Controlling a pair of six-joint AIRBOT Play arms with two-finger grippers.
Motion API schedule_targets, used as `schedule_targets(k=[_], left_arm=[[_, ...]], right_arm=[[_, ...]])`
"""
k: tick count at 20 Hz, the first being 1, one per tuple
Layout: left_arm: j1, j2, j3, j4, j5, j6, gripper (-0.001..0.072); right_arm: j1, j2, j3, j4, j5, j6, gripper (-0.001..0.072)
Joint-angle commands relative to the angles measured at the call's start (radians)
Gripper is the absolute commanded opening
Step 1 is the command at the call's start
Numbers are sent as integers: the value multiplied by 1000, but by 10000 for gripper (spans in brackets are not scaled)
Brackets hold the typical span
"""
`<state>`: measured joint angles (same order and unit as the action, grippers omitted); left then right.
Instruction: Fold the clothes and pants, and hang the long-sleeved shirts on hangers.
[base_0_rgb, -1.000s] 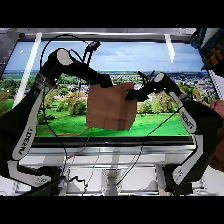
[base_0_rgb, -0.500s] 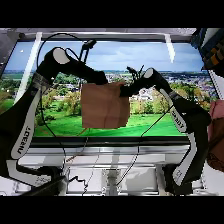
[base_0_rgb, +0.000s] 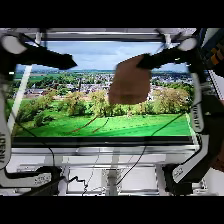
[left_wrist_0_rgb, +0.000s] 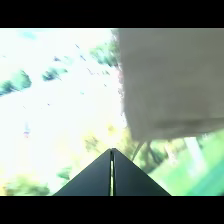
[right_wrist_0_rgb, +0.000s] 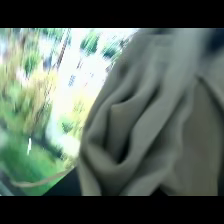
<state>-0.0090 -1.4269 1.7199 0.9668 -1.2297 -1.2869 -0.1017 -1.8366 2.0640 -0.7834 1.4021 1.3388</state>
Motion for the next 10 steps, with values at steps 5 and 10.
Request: schedule_targets(k=[5, 10], left_arm=[[196, 185, 1, 3, -6, 0, 29], [212, 224, 0, 3, -13, 0, 30]], right_arm=[[-505, 200, 18, 19, 106, 148, 13], [-863, 282, 18, 20, 137, 256, 13]])
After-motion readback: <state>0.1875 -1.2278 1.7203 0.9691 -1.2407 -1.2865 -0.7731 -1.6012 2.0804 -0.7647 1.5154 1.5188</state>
